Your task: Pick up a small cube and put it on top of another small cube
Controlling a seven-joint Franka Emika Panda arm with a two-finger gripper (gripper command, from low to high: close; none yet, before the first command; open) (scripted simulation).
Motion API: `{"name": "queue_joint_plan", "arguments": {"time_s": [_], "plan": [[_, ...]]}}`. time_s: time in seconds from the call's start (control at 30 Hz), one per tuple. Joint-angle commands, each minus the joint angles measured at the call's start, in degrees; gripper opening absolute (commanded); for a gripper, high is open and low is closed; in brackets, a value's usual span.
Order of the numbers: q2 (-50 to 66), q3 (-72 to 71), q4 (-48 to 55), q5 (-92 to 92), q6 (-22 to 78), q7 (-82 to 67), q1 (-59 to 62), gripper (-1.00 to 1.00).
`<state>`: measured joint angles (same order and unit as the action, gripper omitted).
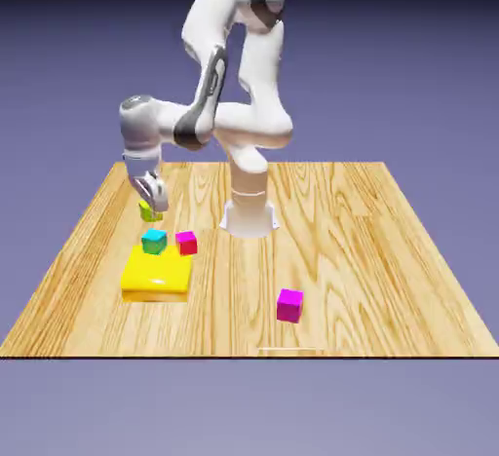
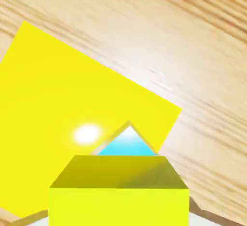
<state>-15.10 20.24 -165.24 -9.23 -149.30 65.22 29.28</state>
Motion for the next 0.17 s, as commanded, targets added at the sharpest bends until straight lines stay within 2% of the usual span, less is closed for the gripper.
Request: {"name": "queue_joint_plan", "arguments": {"time_s": [0.0,0.03,0.07,0.13], "plan": [[2.08,0.23,-0.42,0.37,-2.45,-0.32,-0.18,-1.0],[2.76,0.31,-0.56,0.51,-3.26,-0.44,-0.24,-1.0],[2.76,0.31,-0.56,0.51,-3.26,-0.44,-0.24,1.0],[0.68,0.07,-0.14,0.09,-0.79,-0.08,-0.05,1.0]]}}
